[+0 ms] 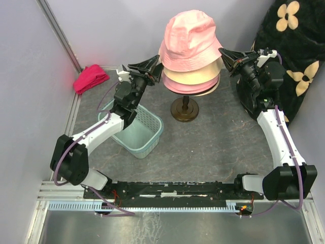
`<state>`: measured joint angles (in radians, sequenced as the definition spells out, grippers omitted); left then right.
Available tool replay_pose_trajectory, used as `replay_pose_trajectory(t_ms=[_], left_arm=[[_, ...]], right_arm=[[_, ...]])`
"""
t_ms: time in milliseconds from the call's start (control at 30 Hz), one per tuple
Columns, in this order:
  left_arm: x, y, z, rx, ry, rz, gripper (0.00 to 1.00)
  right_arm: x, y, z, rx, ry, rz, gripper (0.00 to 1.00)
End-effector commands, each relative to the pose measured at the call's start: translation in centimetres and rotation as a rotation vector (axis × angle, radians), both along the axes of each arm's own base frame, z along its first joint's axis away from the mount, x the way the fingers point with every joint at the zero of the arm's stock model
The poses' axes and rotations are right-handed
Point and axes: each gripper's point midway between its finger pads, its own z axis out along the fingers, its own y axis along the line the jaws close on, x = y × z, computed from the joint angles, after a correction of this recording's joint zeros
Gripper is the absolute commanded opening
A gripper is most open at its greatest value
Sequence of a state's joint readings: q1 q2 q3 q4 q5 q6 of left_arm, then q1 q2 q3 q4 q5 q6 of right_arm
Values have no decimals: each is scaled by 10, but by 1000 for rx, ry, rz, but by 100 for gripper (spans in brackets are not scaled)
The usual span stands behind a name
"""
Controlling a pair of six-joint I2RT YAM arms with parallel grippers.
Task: Stack the hats
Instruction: Stack the hat on the hat.
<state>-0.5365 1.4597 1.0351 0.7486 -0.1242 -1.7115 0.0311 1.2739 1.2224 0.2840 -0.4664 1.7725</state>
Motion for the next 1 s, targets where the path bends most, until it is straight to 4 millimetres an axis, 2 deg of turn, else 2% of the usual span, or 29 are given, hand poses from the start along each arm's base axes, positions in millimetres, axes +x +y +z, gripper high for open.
replay_pose_trajectory(t_ms=[0, 433, 533, 567, 633, 733, 800, 967], left_arm=[[0, 5, 38, -33, -124, 7, 59], [10, -6, 50, -120, -216, -88, 57], [13, -5, 52, -140, -244, -94, 54], [13, -4, 54, -151, -257, -92, 52], [14, -2, 56, -172, -291, -95, 40], [15, -1, 58, -182, -319, -100, 14], [16, 0, 55, -172, -316, -94, 5], [19, 11, 46, -156, -300, -56, 3]], right_arm=[[-10, 4, 23, -6, -87, 21, 2], [-8, 5, 19, -7, -85, 24, 2], [-9, 5, 17, -8, -83, 24, 2], [-9, 5, 16, -9, -82, 27, 2], [-10, 6, 14, -13, -79, 30, 2], [-10, 5, 9, -20, -72, 29, 2], [-9, 5, 5, -25, -68, 30, 2], [-8, 0, -11, -38, -45, 20, 2]])
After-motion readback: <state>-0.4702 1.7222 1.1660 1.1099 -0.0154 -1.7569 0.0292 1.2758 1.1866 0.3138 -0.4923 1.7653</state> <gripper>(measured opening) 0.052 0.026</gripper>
